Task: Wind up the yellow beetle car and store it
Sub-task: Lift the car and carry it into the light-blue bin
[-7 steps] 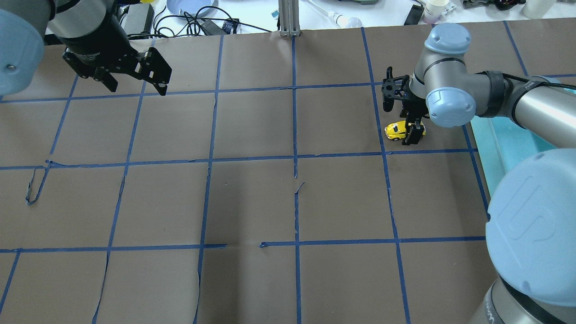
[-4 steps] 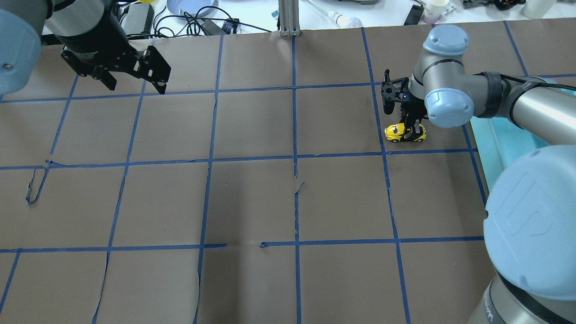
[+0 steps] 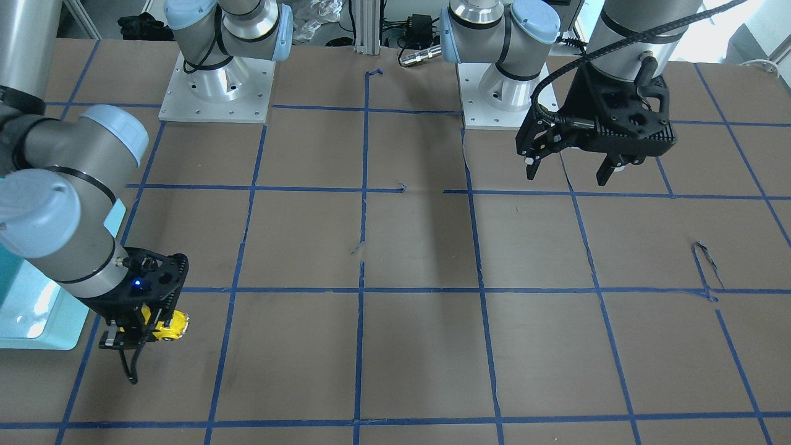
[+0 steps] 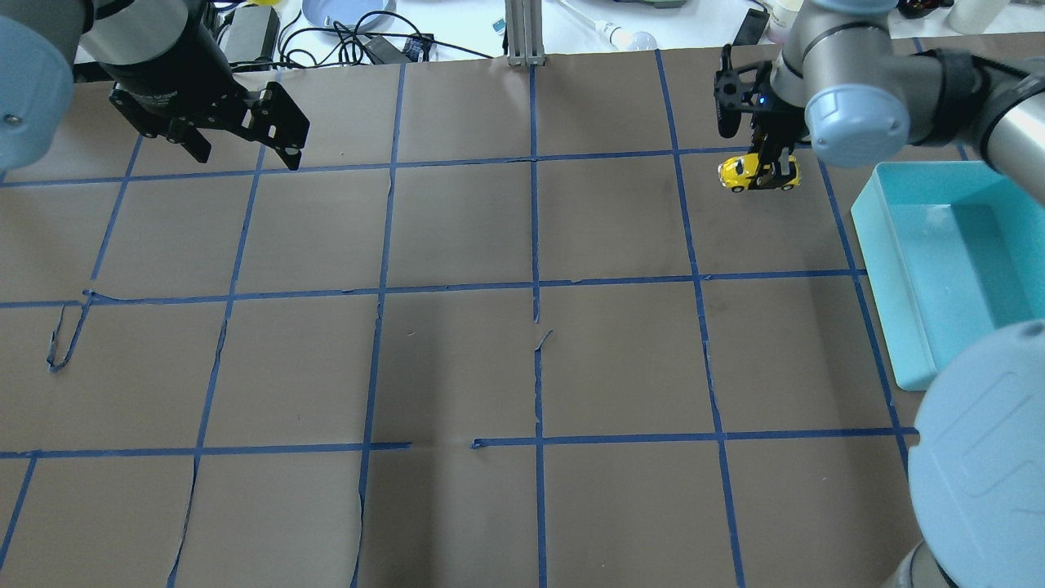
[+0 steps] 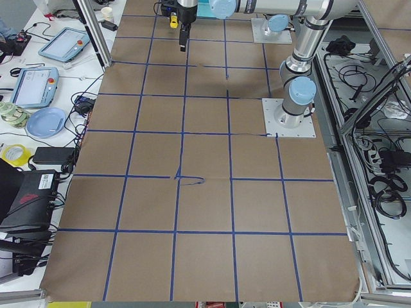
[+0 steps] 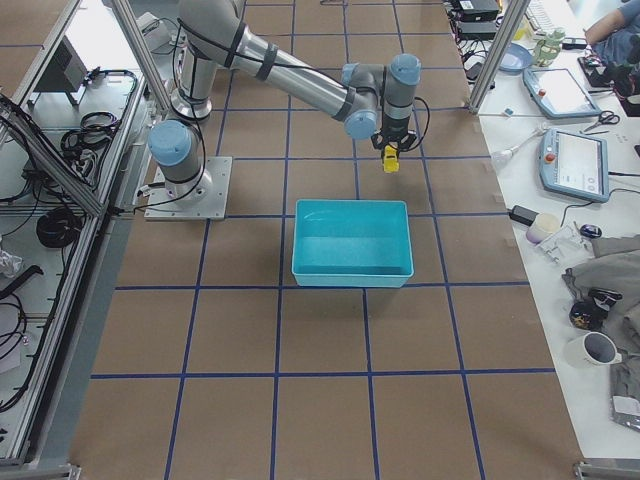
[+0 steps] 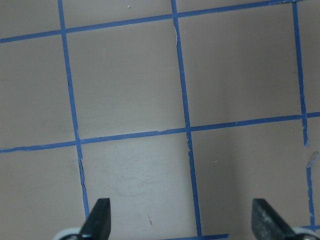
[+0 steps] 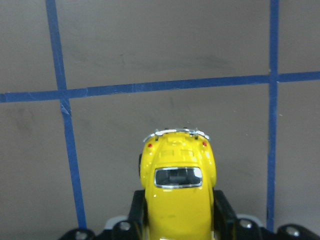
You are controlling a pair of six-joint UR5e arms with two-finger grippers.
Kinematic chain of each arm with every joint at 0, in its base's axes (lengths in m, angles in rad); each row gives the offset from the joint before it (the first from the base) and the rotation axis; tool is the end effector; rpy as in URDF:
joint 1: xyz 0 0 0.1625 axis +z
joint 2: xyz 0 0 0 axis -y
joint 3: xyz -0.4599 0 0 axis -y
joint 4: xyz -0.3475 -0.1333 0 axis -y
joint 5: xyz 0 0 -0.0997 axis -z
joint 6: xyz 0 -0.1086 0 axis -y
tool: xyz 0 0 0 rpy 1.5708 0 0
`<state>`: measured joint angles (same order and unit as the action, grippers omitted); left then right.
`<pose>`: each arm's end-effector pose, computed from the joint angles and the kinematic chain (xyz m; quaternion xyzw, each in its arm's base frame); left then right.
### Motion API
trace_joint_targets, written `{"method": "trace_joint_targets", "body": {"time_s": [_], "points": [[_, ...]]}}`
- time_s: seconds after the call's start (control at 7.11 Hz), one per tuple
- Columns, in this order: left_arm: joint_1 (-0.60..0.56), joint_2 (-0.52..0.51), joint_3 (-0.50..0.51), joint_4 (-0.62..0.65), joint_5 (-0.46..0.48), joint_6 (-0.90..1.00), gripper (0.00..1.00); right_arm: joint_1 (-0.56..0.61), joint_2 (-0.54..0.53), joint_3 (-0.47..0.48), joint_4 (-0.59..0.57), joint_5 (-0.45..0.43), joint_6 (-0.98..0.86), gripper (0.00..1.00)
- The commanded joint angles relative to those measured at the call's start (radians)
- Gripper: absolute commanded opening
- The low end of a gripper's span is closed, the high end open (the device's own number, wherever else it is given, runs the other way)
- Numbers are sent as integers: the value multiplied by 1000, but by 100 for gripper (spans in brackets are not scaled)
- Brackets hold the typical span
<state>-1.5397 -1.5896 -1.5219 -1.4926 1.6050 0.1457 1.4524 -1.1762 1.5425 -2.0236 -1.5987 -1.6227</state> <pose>-0.1150 -0.4706 0.5356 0.0563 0.9968 -0.0524 0.0218 0.0573 -0.6211 0.3631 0.6821 -0.7299 0.0172 0.0420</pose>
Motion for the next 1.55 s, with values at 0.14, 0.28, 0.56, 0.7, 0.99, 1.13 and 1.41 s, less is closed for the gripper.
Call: {"method": "trace_joint_targets", "body": {"time_s": [0.14,0.28,0.56,0.7,0.99,1.13,1.41], "points": [[-2,-1,-1,0,0,0,100,-96,-112,-119,314,-76,-8,0],[0,-1,2,0,0,0,100,-177,-121,-110,338,-75,-67,0],[0,-1,2,0,-3,0,100,-329,-122,-38,320,-76,-294,0],[0,-1,2,0,-2,0,100,-393,-120,25,294,-64,-331,0],[1,-1,-1,0,0,0,100,-452,-109,157,130,-64,-406,0],[1,-1,-1,0,0,0,100,-469,-79,216,15,-76,-437,0],[7,-1,2,0,0,0,100,-472,-46,292,-101,-75,-437,0]]}}
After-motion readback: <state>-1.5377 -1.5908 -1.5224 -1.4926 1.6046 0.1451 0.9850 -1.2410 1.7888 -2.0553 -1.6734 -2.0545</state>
